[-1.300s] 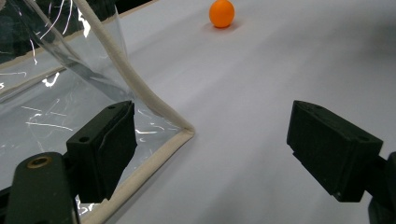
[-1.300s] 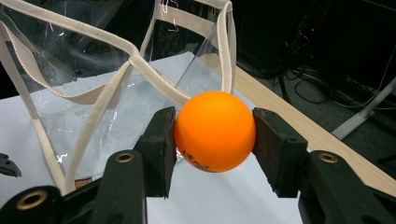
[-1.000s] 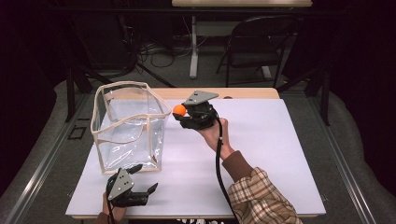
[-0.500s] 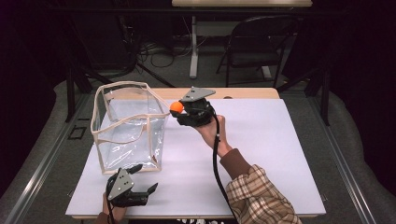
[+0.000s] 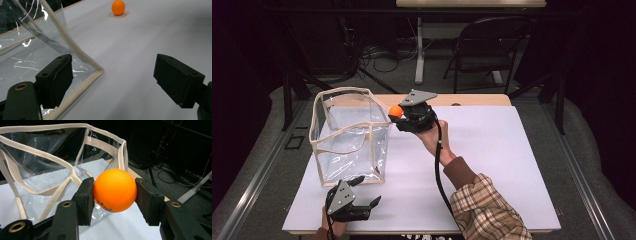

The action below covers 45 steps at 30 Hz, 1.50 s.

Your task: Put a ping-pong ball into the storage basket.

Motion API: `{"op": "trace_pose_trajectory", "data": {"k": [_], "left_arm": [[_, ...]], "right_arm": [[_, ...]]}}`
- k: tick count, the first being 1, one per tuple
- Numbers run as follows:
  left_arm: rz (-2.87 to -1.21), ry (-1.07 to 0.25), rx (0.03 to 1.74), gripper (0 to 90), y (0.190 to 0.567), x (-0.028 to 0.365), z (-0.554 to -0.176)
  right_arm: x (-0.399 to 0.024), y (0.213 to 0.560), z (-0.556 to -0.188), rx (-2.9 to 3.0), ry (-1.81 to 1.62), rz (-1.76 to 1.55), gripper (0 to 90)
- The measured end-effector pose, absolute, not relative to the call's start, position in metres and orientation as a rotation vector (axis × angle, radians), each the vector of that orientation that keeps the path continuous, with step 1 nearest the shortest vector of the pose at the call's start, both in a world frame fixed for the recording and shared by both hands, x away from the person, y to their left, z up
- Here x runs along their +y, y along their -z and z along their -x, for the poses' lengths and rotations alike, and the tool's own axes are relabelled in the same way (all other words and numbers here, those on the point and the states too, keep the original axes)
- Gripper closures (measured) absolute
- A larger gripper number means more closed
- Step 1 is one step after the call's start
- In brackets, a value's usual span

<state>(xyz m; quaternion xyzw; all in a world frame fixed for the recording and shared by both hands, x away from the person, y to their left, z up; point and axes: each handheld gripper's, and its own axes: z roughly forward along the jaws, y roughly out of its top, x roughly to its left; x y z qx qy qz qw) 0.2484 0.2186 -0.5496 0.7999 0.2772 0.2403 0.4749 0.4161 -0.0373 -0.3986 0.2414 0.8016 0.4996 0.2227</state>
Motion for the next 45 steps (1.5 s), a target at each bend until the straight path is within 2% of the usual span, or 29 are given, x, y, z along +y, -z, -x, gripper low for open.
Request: {"op": "trace_pose_trajectory", "data": {"k": [45], "left_arm": [[-1.953,-0.591,0.677,16.1,0.549,0.219,-0.248]], "right_arm": [[0.010,0.383,-0.428,2.183,-1.435,-0.601,50.9]]}}
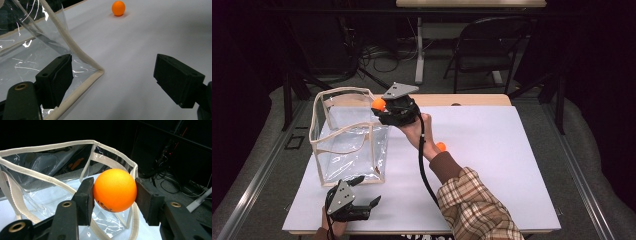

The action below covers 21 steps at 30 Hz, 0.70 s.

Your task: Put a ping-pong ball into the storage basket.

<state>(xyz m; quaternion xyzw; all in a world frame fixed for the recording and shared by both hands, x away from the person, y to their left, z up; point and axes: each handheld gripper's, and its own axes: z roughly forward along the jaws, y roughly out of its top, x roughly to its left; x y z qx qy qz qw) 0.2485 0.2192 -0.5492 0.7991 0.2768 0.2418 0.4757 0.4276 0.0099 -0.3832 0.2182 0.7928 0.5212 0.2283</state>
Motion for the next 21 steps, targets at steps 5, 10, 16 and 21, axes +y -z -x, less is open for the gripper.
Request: {"op": "trace_pose_trajectory", "data": {"k": [5,10,16,21], "left_arm": [[-1.950,-0.591,0.680,16.1,0.549,0.219,-0.248],[-1.955,-0.588,0.675,16.1,0.549,0.219,-0.249],[-1.954,-0.588,0.675,16.1,0.550,0.219,-0.249],[-1.954,-0.588,0.675,16.1,0.550,0.219,-0.249]], "right_arm": [[0.015,0.384,-0.431,2.186,-1.438,-0.610,50.9],[0.016,0.384,-0.434,2.190,-1.439,-0.624,50.9],[0.018,0.386,-0.437,2.186,-1.451,-0.637,50.9],[0.022,0.388,-0.441,2.194,-1.453,-0.645,50.9]]}}
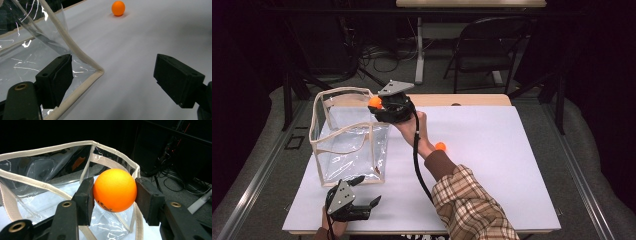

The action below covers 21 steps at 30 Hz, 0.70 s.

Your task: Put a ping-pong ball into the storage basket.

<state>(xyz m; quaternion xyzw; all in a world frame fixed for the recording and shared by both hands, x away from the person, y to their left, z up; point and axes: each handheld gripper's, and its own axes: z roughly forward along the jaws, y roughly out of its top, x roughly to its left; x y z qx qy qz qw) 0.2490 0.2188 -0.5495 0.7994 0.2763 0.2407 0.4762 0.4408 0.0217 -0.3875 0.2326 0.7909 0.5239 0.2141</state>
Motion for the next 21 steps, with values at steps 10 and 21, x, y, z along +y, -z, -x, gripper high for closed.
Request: {"op": "trace_pose_trajectory", "data": {"k": [10,21], "left_arm": [[-1.951,-0.587,0.677,16.1,0.550,0.219,-0.249],[-1.951,-0.588,0.678,16.1,0.549,0.219,-0.249]], "right_arm": [[0.030,0.391,-0.445,2.205,-1.450,-0.656,50.9],[0.038,0.396,-0.448,2.237,-1.431,-0.671,50.8]]}}
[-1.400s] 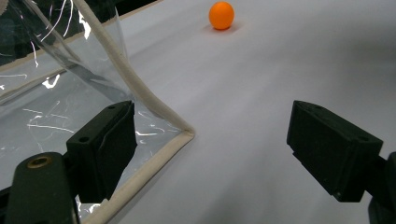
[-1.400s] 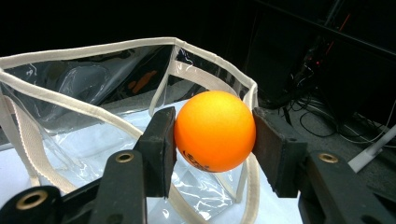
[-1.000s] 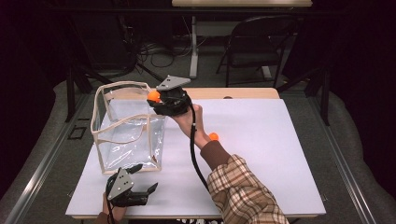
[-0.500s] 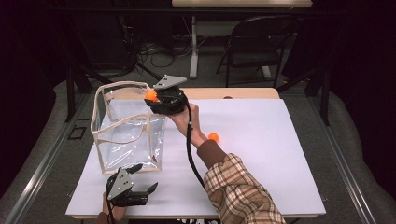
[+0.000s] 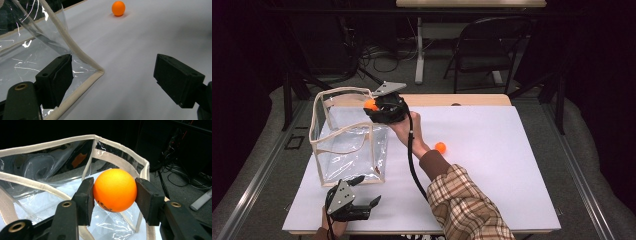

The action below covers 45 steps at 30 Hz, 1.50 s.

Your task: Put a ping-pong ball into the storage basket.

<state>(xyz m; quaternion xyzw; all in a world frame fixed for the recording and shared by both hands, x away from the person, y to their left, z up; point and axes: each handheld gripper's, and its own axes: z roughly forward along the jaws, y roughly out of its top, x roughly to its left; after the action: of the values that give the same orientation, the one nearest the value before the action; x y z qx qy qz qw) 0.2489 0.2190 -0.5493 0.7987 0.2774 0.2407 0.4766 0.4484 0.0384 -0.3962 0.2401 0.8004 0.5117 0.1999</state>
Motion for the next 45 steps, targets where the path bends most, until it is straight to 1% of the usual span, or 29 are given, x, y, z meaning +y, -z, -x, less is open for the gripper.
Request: {"op": "trace_pose_trajectory", "data": {"k": [16,20,21,24,26,27,36,45], "left_arm": [[-1.952,-0.585,0.676,16.1,0.549,0.219,-0.249],[-1.951,-0.585,0.676,16.1,0.549,0.219,-0.249],[-1.951,-0.584,0.676,16.1,0.549,0.219,-0.249],[-1.950,-0.585,0.675,16.1,0.549,0.219,-0.249],[-1.949,-0.583,0.676,16.1,0.550,0.219,-0.249],[-1.952,-0.581,0.673,16.1,0.550,0.219,-0.249],[-1.950,-0.580,0.674,16.1,0.550,0.219,-0.249],[-1.950,-0.581,0.679,16.1,0.550,0.219,-0.249]], "right_arm": [[0.047,0.405,-0.455,2.302,-1.385,-0.719,50.7],[0.048,0.406,-0.456,2.313,-1.378,-0.730,49.3],[0.047,0.407,-0.458,2.327,-1.372,-0.757,41.8],[0.045,0.407,-0.459,2.344,-1.377,-0.763,34.4],[0.044,0.406,-0.458,2.349,-1.381,-0.771,33.1],[0.041,0.405,-0.458,2.367,-1.379,-0.762,28.8],[0.023,0.399,-0.446,2.415,-1.415,-0.712,21.2],[-0.005,0.403,-0.428,2.428,-1.414,-0.660,16.9]]}}
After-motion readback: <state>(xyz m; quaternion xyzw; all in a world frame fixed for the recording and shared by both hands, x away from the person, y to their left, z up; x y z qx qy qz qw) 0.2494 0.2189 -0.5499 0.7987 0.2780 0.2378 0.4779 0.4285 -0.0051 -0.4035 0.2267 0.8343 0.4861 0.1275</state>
